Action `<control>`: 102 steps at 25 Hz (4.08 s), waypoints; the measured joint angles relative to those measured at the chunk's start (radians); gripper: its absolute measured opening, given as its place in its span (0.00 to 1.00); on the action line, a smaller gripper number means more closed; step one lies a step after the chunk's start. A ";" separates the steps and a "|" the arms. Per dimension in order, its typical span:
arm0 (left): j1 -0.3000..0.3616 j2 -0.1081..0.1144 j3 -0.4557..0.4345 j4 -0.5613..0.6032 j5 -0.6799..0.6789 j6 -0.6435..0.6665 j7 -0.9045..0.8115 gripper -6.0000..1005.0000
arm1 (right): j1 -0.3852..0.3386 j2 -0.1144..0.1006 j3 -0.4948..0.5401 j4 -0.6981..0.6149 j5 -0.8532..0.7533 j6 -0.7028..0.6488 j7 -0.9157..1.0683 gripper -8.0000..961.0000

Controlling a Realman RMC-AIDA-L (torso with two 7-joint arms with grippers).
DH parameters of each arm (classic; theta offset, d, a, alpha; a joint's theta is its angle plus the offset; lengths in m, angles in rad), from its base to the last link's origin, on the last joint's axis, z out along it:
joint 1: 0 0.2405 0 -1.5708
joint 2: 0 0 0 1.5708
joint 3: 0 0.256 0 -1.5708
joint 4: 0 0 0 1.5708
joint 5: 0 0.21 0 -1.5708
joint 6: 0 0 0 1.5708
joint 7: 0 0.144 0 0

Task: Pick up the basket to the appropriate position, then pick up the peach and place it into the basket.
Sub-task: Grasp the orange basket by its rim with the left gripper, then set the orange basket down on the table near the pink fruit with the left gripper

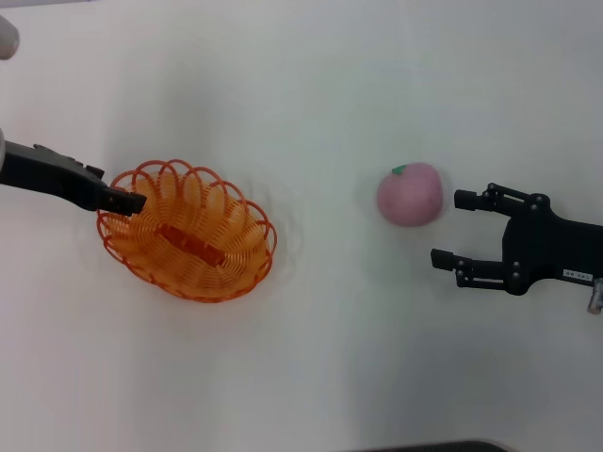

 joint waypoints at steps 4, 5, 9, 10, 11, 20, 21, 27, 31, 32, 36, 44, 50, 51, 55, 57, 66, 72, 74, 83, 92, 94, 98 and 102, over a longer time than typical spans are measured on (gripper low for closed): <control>-0.008 0.000 0.022 -0.022 0.015 -0.019 0.000 0.79 | 0.000 0.000 0.000 0.000 0.000 0.001 0.000 0.92; -0.010 -0.001 0.028 -0.027 0.018 -0.024 0.000 0.79 | 0.000 0.000 0.000 0.000 0.000 0.002 0.000 0.92; -0.016 -0.004 0.039 -0.035 0.022 -0.034 0.000 0.78 | -0.001 0.000 -0.001 0.000 0.000 0.003 0.000 0.92; -0.016 -0.005 0.040 -0.035 0.022 -0.037 0.000 0.78 | -0.001 0.000 -0.002 0.000 0.000 0.003 0.000 0.92; -0.017 -0.006 0.040 -0.035 0.023 -0.039 0.000 0.78 | 0.000 0.000 -0.003 0.000 0.000 0.003 0.000 0.92; -0.017 -0.010 0.040 -0.035 0.032 -0.038 0.000 0.74 | 0.000 0.000 0.000 0.000 0.000 0.003 0.000 0.92; -0.017 -0.011 0.040 -0.035 0.035 -0.038 0.000 0.74 | 0.000 0.000 0.000 0.000 0.000 0.003 0.000 0.92; -0.017 -0.015 0.040 -0.029 0.043 -0.042 -0.019 0.61 | 0.000 0.000 0.003 0.000 0.000 0.003 0.000 0.92; -0.017 -0.017 0.040 -0.026 0.043 -0.042 -0.022 0.48 | 0.000 0.000 0.003 -0.003 0.000 0.003 0.000 0.92; -0.017 -0.018 0.040 -0.026 0.043 -0.042 -0.022 0.45 | 0.000 0.000 0.003 -0.003 0.000 0.003 0.000 0.92; -0.017 -0.018 0.040 -0.024 0.044 -0.042 -0.024 0.36 | 0.000 0.000 0.003 -0.006 0.000 0.003 0.002 0.92; -0.027 -0.015 0.041 -0.021 0.046 -0.031 -0.076 0.14 | 0.000 0.000 0.003 -0.009 0.003 -0.001 0.003 0.92; -0.048 0.000 0.029 -0.021 0.042 0.032 -0.190 0.12 | 0.000 0.000 0.003 -0.009 0.004 -0.003 0.003 0.92; -0.052 0.002 0.027 -0.021 0.040 0.043 -0.206 0.12 | 0.000 0.000 0.003 -0.009 0.004 -0.003 0.003 0.92; -0.069 0.009 -0.003 -0.020 0.036 0.094 -0.257 0.11 | 0.000 0.000 0.003 -0.009 0.005 -0.005 0.003 0.92; -0.080 0.010 -0.037 -0.019 0.036 0.118 -0.259 0.09 | 0.000 0.000 0.003 -0.009 0.005 -0.004 0.003 0.92; -0.100 0.030 -0.130 -0.042 0.018 0.196 -0.314 0.07 | 0.001 0.000 0.003 -0.009 0.005 -0.005 0.003 0.92; -0.075 0.019 -0.156 -0.041 0.003 0.208 -0.363 0.07 | 0.007 0.000 0.002 -0.002 0.005 -0.006 0.003 0.92; -0.061 0.007 -0.167 -0.037 -0.010 0.209 -0.364 0.07 | 0.008 0.000 0.003 -0.001 0.005 -0.006 0.003 0.92; 0.015 -0.031 -0.174 -0.023 -0.103 0.194 -0.376 0.07 | 0.017 0.002 0.003 0.001 0.006 -0.006 0.003 0.92; 0.100 -0.036 -0.161 -0.051 -0.193 0.139 -0.378 0.07 | 0.022 0.003 0.005 0.002 0.009 -0.006 0.003 0.92; 0.117 -0.036 -0.146 -0.058 -0.206 0.123 -0.378 0.07 | 0.025 0.003 0.005 0.003 0.009 -0.006 0.003 0.92; 0.139 -0.036 -0.132 -0.060 -0.226 0.104 -0.378 0.07 | 0.028 0.003 0.005 0.003 0.009 -0.006 0.003 0.92; 0.154 -0.036 -0.131 -0.066 -0.255 0.092 -0.381 0.07 | 0.029 0.003 0.005 0.003 0.010 -0.006 0.008 0.92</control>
